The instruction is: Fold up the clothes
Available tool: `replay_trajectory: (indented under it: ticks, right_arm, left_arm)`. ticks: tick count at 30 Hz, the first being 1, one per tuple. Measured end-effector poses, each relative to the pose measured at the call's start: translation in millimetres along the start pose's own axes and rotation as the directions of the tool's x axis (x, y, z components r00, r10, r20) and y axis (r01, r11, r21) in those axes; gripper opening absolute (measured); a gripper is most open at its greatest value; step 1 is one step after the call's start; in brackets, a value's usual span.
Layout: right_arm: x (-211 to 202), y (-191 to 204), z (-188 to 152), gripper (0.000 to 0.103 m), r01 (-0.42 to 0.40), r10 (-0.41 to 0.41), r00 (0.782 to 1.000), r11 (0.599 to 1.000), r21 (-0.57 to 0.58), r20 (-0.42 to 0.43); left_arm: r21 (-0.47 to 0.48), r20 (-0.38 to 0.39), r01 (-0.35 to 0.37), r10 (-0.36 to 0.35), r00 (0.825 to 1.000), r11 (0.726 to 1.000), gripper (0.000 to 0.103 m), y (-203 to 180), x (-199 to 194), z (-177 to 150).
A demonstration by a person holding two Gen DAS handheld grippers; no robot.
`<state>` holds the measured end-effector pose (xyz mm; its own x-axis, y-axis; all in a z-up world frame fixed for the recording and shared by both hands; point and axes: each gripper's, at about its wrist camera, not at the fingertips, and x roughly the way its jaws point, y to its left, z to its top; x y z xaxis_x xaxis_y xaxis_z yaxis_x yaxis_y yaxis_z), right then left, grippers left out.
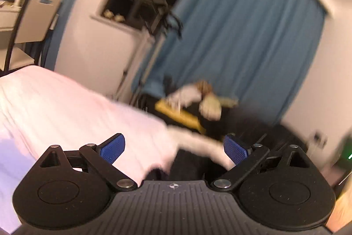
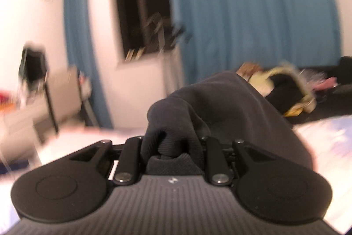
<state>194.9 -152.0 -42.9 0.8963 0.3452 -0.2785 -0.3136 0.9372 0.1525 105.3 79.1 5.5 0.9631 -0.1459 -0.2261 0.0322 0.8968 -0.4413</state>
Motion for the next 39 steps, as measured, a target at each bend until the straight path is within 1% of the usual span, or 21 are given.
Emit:
replay_trajectory:
  ticks: [2,3,5,8,9,10,12,13,15,20,23,25,26,27,29,31,33,34,35,37,39]
  right_arm:
    - [35,34,-34,0.023,-0.01,0.001,0.996,0.995,-0.097,-0.092]
    - [48,46,-47,0.025,-0.012,-0.004,0.993,0.99,-0.14,-0.116]
    - [70,62,-67,0.028,-0.011,-0.017,0.991,0.978,-0.209,-0.132]
    - [73,74,-74,0.043,-0.012,-0.015,0.995,0.968,-0.252,-0.104]
    - [71,73,-71,0.052,-0.032,0.006,0.995,0.967,-0.251,-0.102]
    - [67,72,-69,0.058,-0.057,0.033,0.994,0.967,-0.247,-0.1]
    - [53,70,-62,0.066,-0.133,0.107,0.988,0.957,-0.256,-0.112]
    - [43,69,-58,0.074,-0.191,0.158,0.978,0.943,-0.274,-0.138]
    - [22,67,-52,0.082,-0.29,0.239,0.951,0.908,-0.302,-0.194]
    - [-37,50,-38,0.083,-0.361,0.285,0.923,0.874,-0.326,-0.259]
    - [-64,22,-31,0.083,-0.321,0.252,0.938,0.891,-0.321,-0.239]
    - [-72,4,-32,0.082,-0.273,0.207,0.953,0.902,-0.333,-0.222]
    - [-73,-8,-32,0.081,-0.251,0.187,0.958,0.914,-0.318,-0.219]
    - [-74,-20,-34,0.081,-0.232,0.172,0.961,0.931,-0.284,-0.218]
    - [-75,-40,-41,0.078,-0.201,0.152,0.965,0.953,-0.227,-0.215]
    - [-69,-52,-46,0.066,-0.183,0.134,0.966,0.959,-0.217,-0.223]
    - [-61,-59,-50,0.065,-0.176,0.121,0.964,0.958,-0.227,-0.239]
    - [-56,-59,-51,0.065,-0.189,0.128,0.959,0.954,-0.234,-0.253]
    - [-52,-58,-52,0.065,-0.209,0.141,0.953,0.947,-0.242,-0.269]
    - [-47,-51,-56,0.063,-0.247,0.171,0.948,0.927,-0.284,-0.269]
    - [-42,-43,-60,0.061,-0.267,0.186,0.949,0.903,-0.336,-0.254]
  left_arm:
    - [-0.035,0.061,0.014,-0.012,0.998,0.999,0.098,22,-1,3]
    - [-0.037,0.071,0.013,-0.01,0.997,0.999,0.098,30,0,2]
    - [-0.03,0.063,-0.004,0.006,0.998,1.0,0.098,42,5,2]
    - [-0.032,0.032,0.017,-0.015,0.999,0.999,0.098,52,17,-1]
    - [-0.045,0.035,0.039,-0.037,0.999,0.998,0.098,54,19,-1]
    - [-0.057,0.039,0.061,-0.059,0.998,0.997,0.098,56,21,-2]
    - [-0.081,0.037,0.096,-0.094,0.995,0.992,0.098,59,23,-4]
    - [-0.091,0.034,0.11,-0.107,0.994,0.99,0.098,60,23,-5]
    - [-0.103,0.036,0.129,-0.126,0.991,0.986,0.098,60,20,-8]
    - [-0.094,0.005,0.15,-0.15,0.989,0.984,0.098,46,15,-16]
    - [-0.027,-0.045,0.156,-0.157,0.987,0.987,0.098,24,20,-28]
    - [0.03,-0.094,0.173,-0.17,0.981,0.984,0.097,6,28,-43]
    - [0.033,-0.121,0.183,-0.178,0.977,0.982,0.097,0,33,-51]
    - [0.02,-0.155,0.197,-0.192,0.969,0.98,0.094,-4,40,-59]
    - [-0.022,-0.217,0.213,-0.213,0.953,0.977,0.083,-7,53,-73]
    - [-0.022,-0.255,0.157,-0.157,0.954,0.987,0.066,-7,66,-84]
    - [-0.008,-0.276,0.076,-0.075,0.958,0.997,0.054,1,80,-93]
    - [-0.018,-0.28,0.041,-0.044,0.959,0.999,0.051,7,87,-96]
    - [-0.053,-0.274,0.025,-0.038,0.961,0.998,0.049,16,91,-97]
    - [-0.13,-0.254,0.023,-0.055,0.966,0.991,0.047,32,97,-96]
    - [-0.159,-0.24,0.031,-0.069,0.968,0.987,0.046,40,101,-96]
